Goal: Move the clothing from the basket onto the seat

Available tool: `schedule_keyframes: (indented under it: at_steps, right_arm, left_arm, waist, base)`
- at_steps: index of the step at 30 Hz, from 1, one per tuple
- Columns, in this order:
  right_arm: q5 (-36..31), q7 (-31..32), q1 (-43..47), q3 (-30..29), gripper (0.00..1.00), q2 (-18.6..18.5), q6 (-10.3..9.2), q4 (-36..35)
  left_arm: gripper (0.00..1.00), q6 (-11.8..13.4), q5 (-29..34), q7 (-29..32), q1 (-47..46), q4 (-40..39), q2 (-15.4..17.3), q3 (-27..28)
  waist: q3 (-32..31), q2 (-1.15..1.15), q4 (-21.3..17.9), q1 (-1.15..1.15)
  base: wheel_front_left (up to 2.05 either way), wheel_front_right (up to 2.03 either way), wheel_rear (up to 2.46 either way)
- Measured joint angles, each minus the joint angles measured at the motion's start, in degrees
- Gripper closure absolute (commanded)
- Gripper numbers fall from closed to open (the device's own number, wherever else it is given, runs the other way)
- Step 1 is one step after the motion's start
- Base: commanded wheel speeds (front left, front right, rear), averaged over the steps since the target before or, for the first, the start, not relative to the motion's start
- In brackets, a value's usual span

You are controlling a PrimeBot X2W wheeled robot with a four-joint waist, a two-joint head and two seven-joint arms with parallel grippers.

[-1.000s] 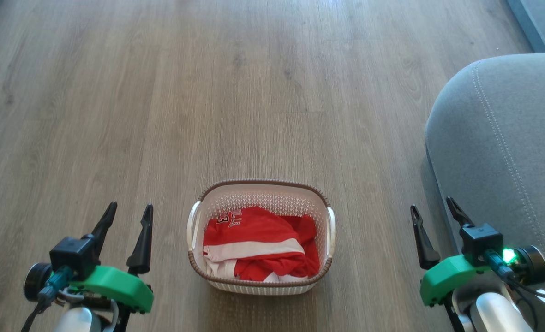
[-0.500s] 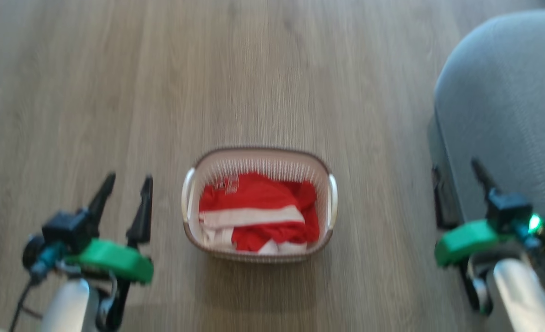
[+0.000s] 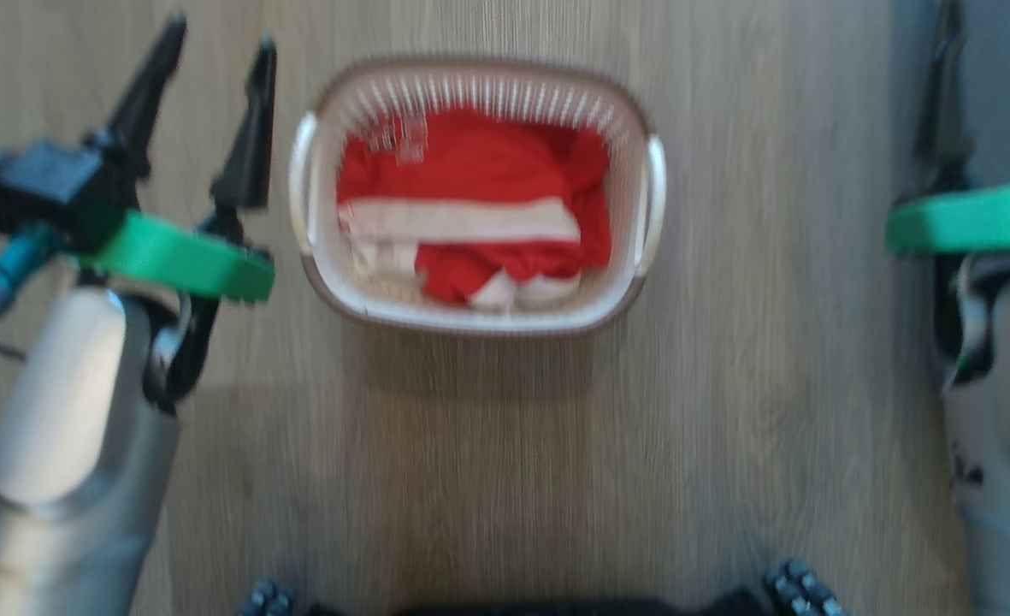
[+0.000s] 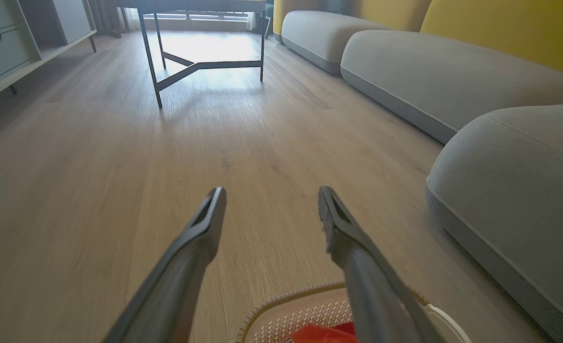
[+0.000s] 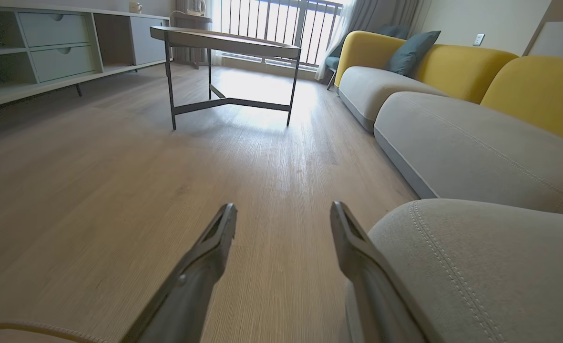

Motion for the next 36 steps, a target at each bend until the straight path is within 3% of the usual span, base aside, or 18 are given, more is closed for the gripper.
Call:
schedule_keyframes:
  at_steps: [10, 20, 28, 36]
  right_arm:
    - [-0.5, -0.2, -8.7, -0.7, 0.0, 1.9, 0.0, -1.3]
    - [0.1, -0.2, -11.0, 0.3, 0.0, 3.1, 0.0, -2.1]
    - [1.1, -0.2, -10.6, 1.4, 0.0, 3.4, 0.0, -2.1]
    - [3.3, -0.2, -10.5, 3.1, 0.0, 3.6, 0.0, -3.0]
  left_arm:
    - [0.0, 0.0, 0.5, 0.0, -10.2, 0.0, 2.3, -5.7]
    - [0.0, 0.0, 3.9, 0.3, -20.1, 7.2, 4.7, -15.5]
    - [0.0, 0.0, 4.8, 14.5, -27.6, 15.8, 4.9, -26.3]
    - [0.0, 0.0, -3.0, 21.7, -31.1, 24.6, 6.0, -30.1]
  waist:
    - [16.0, 0.0, -1.2, -0.01]
    - [20.7, 0.0, -5.3, -0.03]
    - [21.1, 0.0, -9.0, -0.03]
    - [22.0, 0.0, -12.3, -0.03]
  base:
    - [0.0, 0.0, 0.0]
    - [0.0, 0.0, 0.0]
    - [0.0, 0.0, 0.0]
    - [0.0, 0.0, 0.0]
